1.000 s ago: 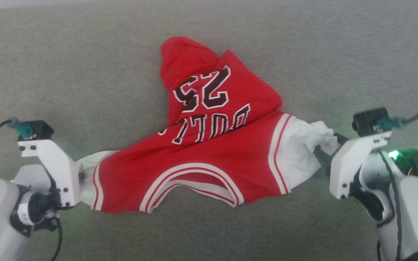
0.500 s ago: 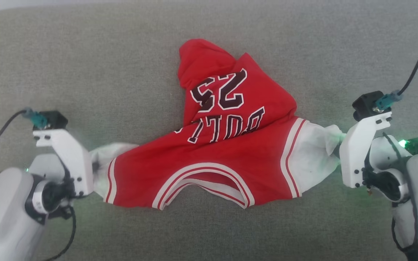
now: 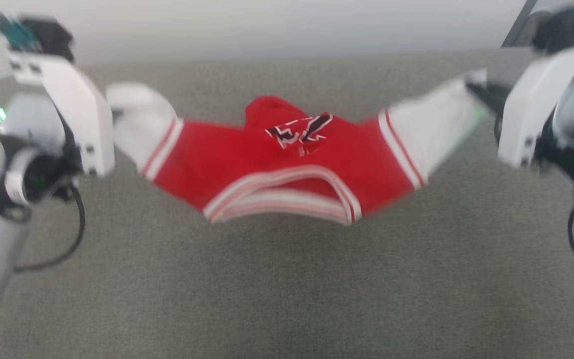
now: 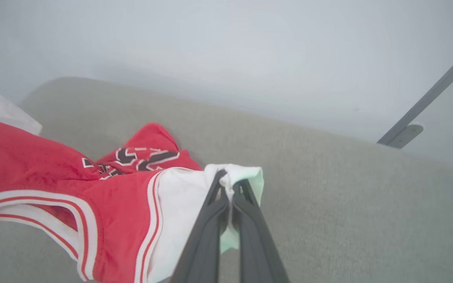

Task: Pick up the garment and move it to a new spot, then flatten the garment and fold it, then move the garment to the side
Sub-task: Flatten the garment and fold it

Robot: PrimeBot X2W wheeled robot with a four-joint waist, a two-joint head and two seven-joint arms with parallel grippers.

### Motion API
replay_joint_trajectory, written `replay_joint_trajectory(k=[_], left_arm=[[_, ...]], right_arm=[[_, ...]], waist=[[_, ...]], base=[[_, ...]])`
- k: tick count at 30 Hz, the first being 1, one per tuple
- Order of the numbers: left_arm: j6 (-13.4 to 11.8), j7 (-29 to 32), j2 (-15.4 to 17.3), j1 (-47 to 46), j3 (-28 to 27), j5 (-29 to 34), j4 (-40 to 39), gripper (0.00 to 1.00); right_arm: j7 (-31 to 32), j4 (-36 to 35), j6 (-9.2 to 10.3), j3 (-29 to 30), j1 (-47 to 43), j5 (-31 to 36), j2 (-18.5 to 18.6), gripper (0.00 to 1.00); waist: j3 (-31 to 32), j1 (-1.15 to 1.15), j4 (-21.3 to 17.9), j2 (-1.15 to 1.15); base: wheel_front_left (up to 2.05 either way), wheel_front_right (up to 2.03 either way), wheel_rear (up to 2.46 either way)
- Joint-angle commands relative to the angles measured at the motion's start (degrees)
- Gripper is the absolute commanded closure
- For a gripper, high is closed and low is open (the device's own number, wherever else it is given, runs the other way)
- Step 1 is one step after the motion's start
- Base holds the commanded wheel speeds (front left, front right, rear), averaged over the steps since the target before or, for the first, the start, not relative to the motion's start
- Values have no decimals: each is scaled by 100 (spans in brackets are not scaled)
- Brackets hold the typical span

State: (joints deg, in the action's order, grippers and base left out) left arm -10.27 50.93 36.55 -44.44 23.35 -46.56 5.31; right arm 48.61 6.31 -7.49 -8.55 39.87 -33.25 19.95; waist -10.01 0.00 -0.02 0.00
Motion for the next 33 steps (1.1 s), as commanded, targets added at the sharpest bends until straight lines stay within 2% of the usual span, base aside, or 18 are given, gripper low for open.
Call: replay_joint_trajectory(k=[1, 12, 20, 30, 33], left_arm=[[4, 14, -15, -230, -34, 40, -30, 100], [217, -339, -180, -1592, -125, 323, 309, 100], [373, -716, -309, -2257, -137, 498, 783, 100], [580, -1344, -489, -2743, -129, 688, 1253, 100], [687, -1761, -612, -3037, -115, 797, 1481, 100]], right_arm=[[-146, 16, 0, 2, 238, -69, -43, 100], [-1433, 711, 0, -322, 1841, -56, -258, 100], [-2073, 1453, 0, -566, 2608, 16, -308, 100], [-2667, 2157, 0, -684, 3158, 262, -351, 100], [-3046, 2439, 0, -732, 3400, 442, -382, 100]], waist=[[169, 0, -76, 0], [600, 0, -241, 0], [682, 0, -262, 0], [316, 0, -215, 0], [4, 0, -184, 0]], base=[[0, 0, 0], [0, 0, 0], [0, 0, 0], [0, 0, 0], [0, 0, 0]])
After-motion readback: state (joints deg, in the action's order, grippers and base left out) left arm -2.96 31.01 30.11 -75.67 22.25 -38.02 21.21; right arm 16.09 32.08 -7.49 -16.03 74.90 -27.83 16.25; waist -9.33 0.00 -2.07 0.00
